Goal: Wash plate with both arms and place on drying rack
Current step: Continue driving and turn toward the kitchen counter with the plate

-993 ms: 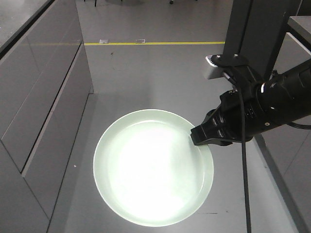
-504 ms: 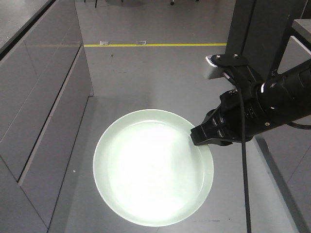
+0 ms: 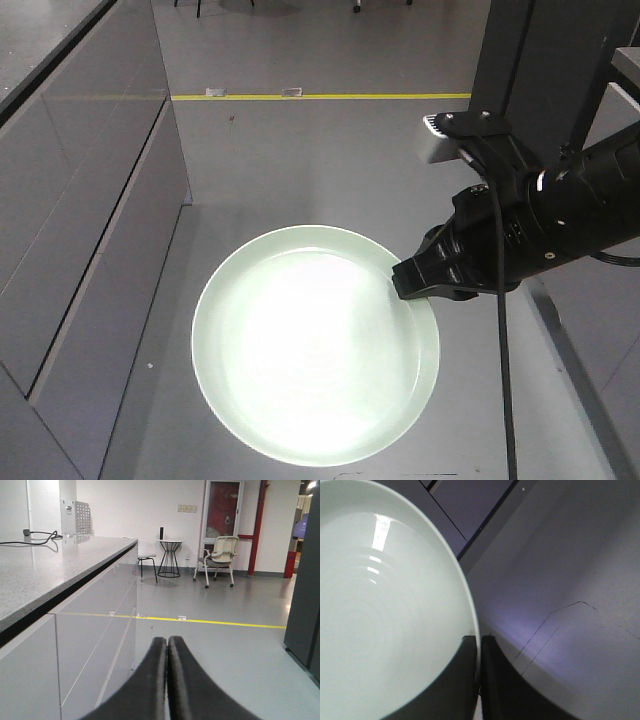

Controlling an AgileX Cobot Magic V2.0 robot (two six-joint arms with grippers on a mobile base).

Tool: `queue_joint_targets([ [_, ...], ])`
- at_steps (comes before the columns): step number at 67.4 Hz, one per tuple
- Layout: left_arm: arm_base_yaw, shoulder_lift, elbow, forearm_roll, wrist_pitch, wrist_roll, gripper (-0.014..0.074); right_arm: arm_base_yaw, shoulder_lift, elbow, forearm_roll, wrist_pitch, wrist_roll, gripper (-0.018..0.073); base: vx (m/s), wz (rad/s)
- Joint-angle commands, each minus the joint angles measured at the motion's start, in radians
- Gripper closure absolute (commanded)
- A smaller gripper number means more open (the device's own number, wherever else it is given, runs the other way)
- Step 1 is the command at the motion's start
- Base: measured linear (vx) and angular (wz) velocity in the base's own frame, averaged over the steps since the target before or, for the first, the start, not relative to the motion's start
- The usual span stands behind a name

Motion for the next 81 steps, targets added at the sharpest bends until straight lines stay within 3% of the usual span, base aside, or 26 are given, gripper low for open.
queue_joint_targets([
  [1, 0.002, -0.015, -0.026, -0.003, -0.076, -0.006, 0.0603, -0.003, -0.034, -0.026, 0.036, -0.035, -0.007, 0.0561, 0.11, 0.00],
  [81, 0.002, -0.015, -0.026, -0.003, -0.076, -0.006, 0.0603, -0.003, -0.034, -0.026, 0.036, -0.035, -0.007, 0.0561, 0.11, -0.03],
])
